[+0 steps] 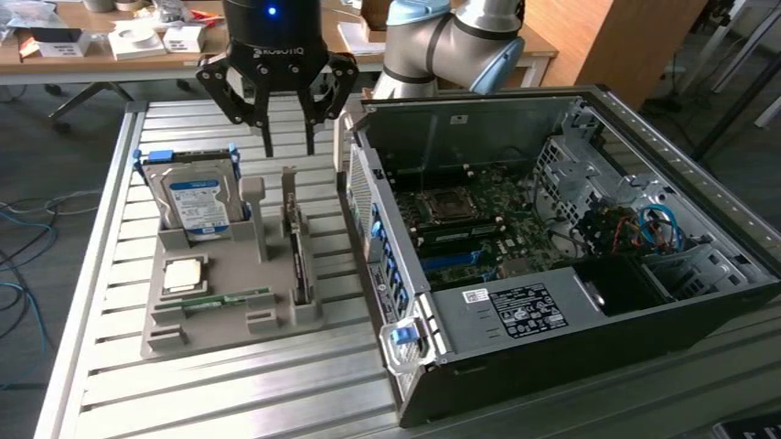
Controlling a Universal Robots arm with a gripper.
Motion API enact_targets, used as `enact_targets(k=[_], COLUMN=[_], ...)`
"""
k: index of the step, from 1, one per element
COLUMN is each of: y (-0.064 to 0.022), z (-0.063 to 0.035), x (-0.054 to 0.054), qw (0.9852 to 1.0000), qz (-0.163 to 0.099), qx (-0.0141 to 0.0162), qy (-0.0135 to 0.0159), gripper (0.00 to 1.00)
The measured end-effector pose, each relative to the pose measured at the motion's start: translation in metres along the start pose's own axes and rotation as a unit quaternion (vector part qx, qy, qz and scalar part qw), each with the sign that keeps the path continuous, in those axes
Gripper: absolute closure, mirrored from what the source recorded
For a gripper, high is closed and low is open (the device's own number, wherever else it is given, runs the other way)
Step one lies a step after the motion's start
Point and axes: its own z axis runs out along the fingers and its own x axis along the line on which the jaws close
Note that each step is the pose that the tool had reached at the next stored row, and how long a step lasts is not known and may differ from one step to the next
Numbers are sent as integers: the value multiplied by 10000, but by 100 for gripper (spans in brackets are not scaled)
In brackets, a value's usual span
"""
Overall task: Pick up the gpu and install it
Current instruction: 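Pick up the gpu and move the gpu toward the slot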
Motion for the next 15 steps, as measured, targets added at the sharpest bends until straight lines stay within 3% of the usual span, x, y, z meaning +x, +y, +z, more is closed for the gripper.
enact_targets(k=[4,15], y=[-1,-6], z=[14,208], x=[1,5], qw=[10000,10000], qz=[0,0], qx=[-3,-3], qy=[-1,-4], gripper=[53,53])
